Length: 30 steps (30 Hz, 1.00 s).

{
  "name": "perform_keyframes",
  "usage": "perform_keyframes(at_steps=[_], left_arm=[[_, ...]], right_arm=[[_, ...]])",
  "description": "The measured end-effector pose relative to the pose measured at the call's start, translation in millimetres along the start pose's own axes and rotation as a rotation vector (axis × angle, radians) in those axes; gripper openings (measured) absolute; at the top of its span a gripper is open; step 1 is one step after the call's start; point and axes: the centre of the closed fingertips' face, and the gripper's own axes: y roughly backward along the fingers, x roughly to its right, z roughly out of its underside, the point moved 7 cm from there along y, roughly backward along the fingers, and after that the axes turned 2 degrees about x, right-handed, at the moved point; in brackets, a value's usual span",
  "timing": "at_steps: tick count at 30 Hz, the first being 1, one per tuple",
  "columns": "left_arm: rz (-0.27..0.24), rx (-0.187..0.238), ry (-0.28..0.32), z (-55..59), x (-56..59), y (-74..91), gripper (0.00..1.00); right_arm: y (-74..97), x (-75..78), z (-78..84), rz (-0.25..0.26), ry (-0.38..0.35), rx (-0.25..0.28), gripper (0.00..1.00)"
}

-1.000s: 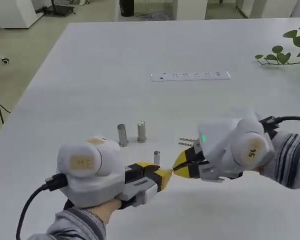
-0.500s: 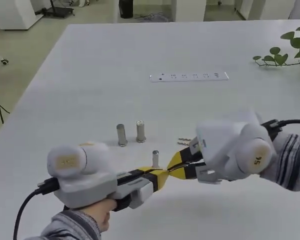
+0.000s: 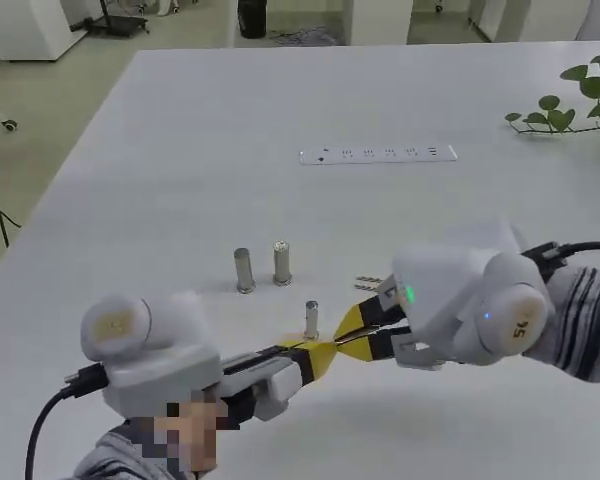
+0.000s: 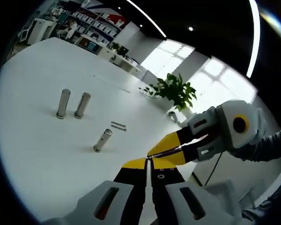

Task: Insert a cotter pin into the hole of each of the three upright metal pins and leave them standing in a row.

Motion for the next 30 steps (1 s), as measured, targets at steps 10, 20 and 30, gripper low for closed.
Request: perform_keyframes(at_steps=[10,20,30], left_arm=[[0.011,0.021,0.048,-0.2,-0.6,0.1,0.0],[0.021,0.017,0.079,1.7,0.0,2.0,0.0],[0.06,0.004,-0.05,1.6,7.3,3.9,0.0]], right_arm=[[-1.0,-3.0,-1.5,-0.006,0.014,-0.004,0.0],[1.7,-4.0,-3.7,-0.003,0.018,0.004,0.0],[1.6,-7.4,3.1,-0.008,-0.017,-0.033,0.0]])
